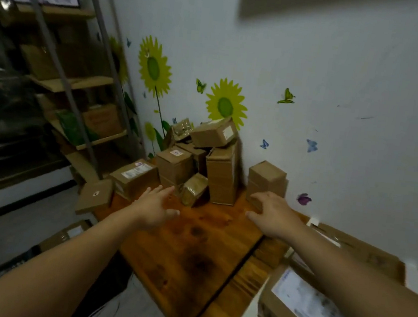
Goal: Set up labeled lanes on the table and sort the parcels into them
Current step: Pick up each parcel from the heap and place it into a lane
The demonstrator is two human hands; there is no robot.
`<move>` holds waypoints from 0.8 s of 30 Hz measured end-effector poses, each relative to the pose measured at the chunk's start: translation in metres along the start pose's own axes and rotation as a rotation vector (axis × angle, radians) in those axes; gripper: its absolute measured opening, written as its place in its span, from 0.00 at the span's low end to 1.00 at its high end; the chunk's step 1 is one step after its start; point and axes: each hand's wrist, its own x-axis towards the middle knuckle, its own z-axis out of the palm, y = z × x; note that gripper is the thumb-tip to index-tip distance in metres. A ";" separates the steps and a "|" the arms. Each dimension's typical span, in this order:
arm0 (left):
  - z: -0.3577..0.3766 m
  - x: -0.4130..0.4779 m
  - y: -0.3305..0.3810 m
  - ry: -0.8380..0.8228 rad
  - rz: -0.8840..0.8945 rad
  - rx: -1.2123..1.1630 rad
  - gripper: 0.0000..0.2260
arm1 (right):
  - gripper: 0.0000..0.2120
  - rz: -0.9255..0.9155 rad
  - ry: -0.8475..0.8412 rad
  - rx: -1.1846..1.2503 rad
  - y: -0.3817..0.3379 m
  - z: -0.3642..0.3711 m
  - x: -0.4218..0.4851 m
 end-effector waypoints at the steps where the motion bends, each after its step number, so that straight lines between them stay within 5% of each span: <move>1: -0.004 0.012 0.000 -0.002 0.009 0.008 0.32 | 0.28 0.018 -0.002 0.020 0.000 0.000 0.013; 24: -0.117 0.344 -0.039 -0.130 0.540 -0.143 0.34 | 0.31 0.431 0.260 0.113 -0.101 0.006 0.287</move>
